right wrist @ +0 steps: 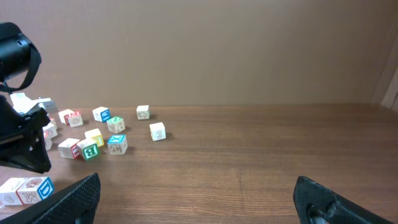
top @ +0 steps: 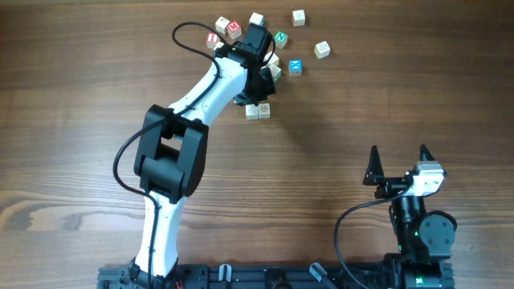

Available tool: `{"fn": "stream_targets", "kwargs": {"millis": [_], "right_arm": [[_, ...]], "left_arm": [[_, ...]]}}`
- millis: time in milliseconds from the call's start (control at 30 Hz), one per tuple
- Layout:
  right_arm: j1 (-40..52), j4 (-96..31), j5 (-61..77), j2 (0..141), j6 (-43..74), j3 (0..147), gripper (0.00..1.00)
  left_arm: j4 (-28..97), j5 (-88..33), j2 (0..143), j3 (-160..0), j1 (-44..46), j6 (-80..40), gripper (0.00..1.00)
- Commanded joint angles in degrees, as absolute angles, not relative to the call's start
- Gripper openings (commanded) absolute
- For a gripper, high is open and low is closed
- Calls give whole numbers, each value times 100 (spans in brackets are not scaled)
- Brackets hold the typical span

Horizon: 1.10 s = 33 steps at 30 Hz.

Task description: Form a horizontal line

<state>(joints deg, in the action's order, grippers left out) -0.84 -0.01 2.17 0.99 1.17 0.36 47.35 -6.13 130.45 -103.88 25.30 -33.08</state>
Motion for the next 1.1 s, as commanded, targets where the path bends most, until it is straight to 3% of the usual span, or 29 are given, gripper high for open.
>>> {"fn": "stream_targets", "kwargs": {"millis": [0, 1067], "right_arm": [[-93, 5, 309, 27, 38, 30, 100], [-93, 3, 309, 27, 38, 30, 100]], "left_arm": [[4781, -685, 13104, -10381, 2530, -3192, 4], [5019, -685, 13104, -10381, 2530, -3173, 4]]}}
